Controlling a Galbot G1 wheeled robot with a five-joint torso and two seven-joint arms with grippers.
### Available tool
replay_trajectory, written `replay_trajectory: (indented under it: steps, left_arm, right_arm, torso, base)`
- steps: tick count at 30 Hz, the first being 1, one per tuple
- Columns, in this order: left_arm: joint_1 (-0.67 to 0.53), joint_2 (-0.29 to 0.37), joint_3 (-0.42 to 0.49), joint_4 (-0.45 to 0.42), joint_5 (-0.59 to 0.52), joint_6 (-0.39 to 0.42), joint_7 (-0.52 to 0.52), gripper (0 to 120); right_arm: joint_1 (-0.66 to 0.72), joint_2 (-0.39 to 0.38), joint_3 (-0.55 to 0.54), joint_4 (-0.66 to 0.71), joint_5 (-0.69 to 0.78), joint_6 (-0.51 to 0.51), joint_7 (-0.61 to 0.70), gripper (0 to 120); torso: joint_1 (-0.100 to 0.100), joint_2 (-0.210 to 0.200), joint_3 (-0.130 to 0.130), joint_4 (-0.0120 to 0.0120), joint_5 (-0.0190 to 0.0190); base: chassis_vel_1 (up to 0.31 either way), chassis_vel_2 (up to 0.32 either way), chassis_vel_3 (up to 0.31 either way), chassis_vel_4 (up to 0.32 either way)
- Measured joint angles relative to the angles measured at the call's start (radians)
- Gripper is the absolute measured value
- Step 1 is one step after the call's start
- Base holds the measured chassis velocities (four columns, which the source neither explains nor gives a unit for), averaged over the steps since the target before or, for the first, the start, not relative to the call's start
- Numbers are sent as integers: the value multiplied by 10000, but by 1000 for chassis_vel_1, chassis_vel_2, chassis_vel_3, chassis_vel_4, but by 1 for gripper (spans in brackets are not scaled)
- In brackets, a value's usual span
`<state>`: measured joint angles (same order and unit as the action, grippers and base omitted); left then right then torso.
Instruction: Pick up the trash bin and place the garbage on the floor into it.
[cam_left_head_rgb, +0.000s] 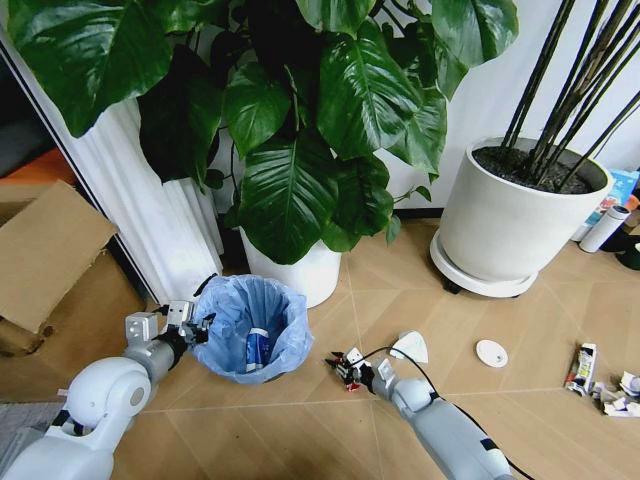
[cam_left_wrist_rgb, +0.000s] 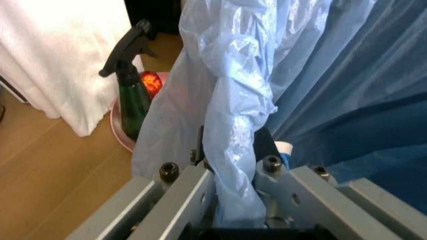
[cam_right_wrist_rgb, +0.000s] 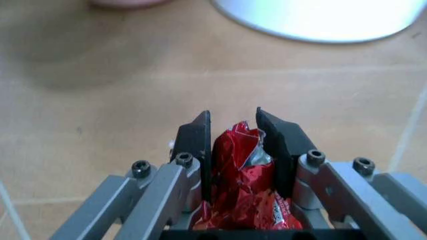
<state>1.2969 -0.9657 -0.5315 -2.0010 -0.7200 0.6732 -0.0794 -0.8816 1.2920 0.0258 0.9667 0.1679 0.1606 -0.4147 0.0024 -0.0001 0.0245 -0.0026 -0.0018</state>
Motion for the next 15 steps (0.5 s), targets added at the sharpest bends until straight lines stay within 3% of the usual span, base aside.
replay_trajectory:
  steps: [5, 15]
  left_arm:
    - [22, -4, 5, -1, 27, -3, 20, 0]
    - [124, 66, 78, 27, 106, -17, 116, 0]
  right_arm:
    - [-369, -391, 360, 932, 194, -30, 130, 22]
    - [-1558, -2291, 1640, 4765, 1056, -428, 411, 22]
  torso:
    - [0, 0, 0, 0, -2]
    - [0, 0, -2, -2, -7]
  base:
    - [0, 0, 0, 0]
    - [0, 0, 0, 0]
